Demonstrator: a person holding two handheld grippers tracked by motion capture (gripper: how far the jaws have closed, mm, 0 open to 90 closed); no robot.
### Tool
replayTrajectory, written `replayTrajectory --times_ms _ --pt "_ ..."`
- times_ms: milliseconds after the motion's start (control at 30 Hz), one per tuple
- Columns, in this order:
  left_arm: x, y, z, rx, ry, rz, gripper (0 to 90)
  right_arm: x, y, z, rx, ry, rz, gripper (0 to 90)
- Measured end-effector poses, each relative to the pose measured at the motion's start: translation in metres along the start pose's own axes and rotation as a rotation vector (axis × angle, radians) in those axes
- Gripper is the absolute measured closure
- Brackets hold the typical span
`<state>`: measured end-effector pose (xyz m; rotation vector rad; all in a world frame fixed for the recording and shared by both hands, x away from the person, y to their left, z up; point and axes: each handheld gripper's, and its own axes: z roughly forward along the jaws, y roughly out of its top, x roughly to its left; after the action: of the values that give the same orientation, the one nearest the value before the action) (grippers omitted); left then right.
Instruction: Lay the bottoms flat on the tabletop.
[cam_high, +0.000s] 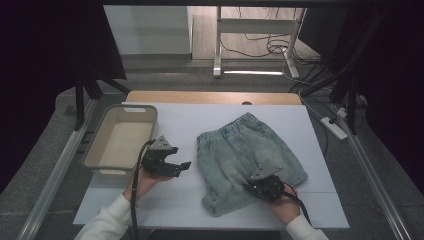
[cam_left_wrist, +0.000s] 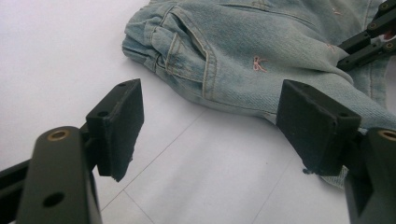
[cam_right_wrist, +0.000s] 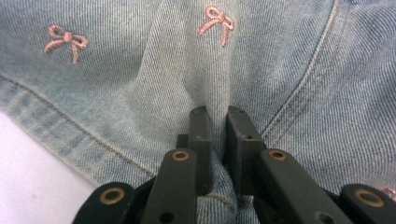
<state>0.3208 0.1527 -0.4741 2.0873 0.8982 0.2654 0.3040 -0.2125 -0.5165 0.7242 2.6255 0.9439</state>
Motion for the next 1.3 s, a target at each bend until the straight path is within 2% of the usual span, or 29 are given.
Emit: replayTrajectory --times_ms 133,267,567,967,1067,1133,1300 --pt "0.001 0.000 0.001 0.003 -0.001 -0.001 24.3 0.002 0.000 -0.004 -0.008 0.049 0.024 82.8" --pt "0.002 -0.001 0.004 0.012 0.000 -0.001 24.2 0.013 0.003 -0.004 0.001 0.056 0.002 82.9" --pt "0.003 0.000 0.002 0.006 0.004 -0.005 24.1 0.028 0.010 -0.007 -0.026 0.127 0.018 83.0" --pt "0.003 0.000 0.003 0.007 0.009 -0.004 24.0 0.051 0.018 -0.008 -0.041 0.201 -0.004 82.9" --pt "0.003 0.000 0.004 0.009 0.008 -0.004 24.0 0.057 0.020 -0.008 -0.038 0.193 -0.035 82.7" --pt "0.003 0.000 0.006 0.012 0.007 -0.002 24.0 0.056 0.020 -0.008 -0.042 0.182 -0.051 81.2" --pt "0.000 0.002 0.009 0.028 0.027 0.015 22.7 0.044 0.017 -0.011 -0.077 0.156 -0.022 66.1"
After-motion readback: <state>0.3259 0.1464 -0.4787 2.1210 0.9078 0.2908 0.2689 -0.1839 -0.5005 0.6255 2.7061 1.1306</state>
